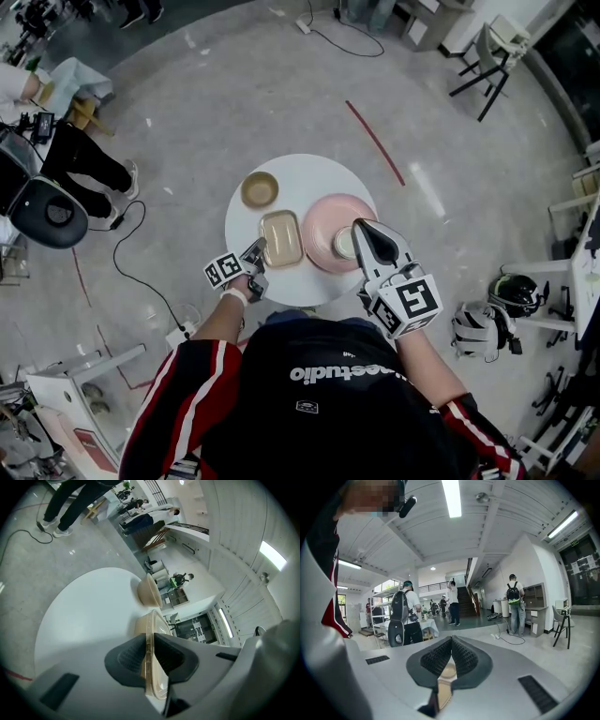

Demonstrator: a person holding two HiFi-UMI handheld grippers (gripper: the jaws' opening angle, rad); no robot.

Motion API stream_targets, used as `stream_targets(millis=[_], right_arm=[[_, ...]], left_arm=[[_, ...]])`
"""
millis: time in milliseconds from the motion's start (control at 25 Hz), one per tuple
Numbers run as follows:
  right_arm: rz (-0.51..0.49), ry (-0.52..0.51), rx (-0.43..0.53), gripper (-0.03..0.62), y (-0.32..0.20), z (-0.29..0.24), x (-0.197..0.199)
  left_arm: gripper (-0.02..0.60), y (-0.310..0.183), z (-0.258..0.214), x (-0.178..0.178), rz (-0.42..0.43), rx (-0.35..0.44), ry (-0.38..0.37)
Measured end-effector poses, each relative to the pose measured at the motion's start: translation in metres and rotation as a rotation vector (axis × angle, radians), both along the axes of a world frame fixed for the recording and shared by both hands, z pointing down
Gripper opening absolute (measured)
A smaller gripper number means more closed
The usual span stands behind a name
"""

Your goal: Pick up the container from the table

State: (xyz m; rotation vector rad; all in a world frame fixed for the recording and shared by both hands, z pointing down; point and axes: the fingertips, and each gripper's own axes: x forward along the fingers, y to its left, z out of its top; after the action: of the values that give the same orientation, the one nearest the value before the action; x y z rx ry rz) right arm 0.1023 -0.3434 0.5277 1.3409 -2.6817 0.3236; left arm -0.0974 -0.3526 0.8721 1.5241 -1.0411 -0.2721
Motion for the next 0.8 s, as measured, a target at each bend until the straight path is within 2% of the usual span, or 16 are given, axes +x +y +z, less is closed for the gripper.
stream_targets(millis=[360, 800], right_arm=[[0.007, -0.019, -0.03, 0.015, 0.001, 0.002, 0.003], [0.006, -0.001, -0.025, 0.015, 0.016, -0.01, -0.011]], left_arm=[[0.063, -0.001, -0.016, -0.004, -0.007, 0.021, 0.001], [0.063, 0.007, -0.067, -0.017, -0.008, 0.097, 0.019]])
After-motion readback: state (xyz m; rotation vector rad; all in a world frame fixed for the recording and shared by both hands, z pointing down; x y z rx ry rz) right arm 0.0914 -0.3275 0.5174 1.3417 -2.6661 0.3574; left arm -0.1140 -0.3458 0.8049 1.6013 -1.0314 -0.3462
